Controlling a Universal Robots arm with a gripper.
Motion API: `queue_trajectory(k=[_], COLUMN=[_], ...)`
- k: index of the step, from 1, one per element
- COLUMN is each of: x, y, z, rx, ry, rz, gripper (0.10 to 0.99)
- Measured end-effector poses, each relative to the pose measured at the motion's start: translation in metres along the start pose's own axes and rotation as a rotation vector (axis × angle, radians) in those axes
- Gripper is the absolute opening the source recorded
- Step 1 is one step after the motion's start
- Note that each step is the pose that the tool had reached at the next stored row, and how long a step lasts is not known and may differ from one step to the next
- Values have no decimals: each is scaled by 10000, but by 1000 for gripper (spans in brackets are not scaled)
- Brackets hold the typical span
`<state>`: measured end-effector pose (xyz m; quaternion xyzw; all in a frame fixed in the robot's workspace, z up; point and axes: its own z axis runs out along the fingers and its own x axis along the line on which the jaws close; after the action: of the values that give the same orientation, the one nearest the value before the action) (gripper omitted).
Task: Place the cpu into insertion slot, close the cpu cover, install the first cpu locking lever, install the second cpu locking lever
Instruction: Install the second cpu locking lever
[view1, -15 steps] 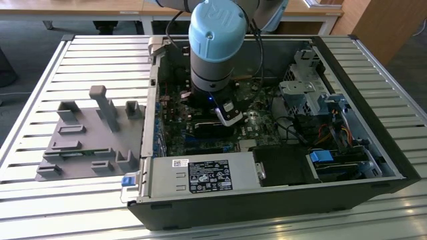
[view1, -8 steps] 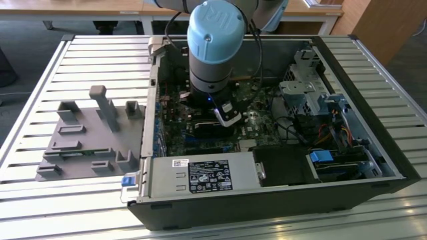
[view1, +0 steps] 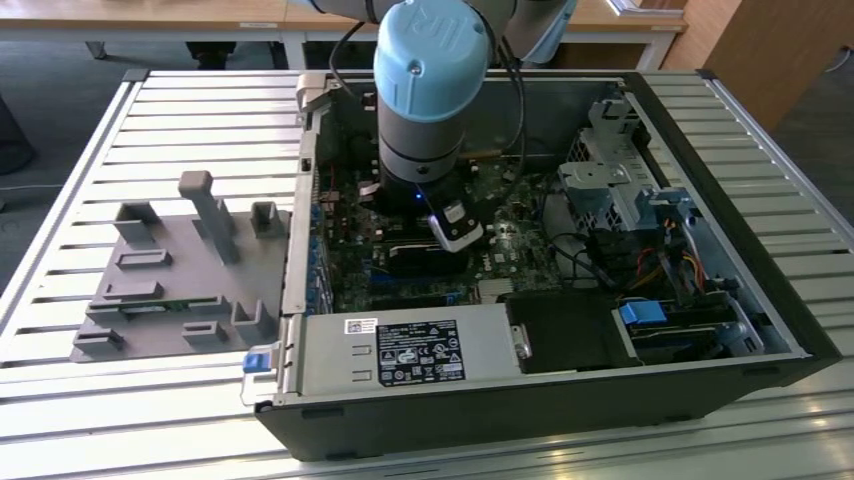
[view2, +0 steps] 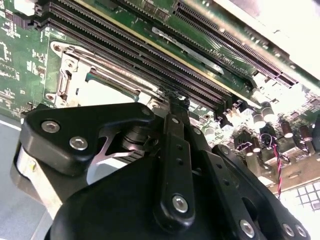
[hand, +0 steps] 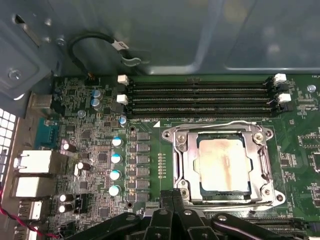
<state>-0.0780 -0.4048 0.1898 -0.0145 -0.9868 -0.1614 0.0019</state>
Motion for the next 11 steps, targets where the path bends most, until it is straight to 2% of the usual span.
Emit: queue_trajectory(k=[11], x=[12], y=[-6], z=[22], rx=[5], ry=[3], rz=[-8], gripper=[106])
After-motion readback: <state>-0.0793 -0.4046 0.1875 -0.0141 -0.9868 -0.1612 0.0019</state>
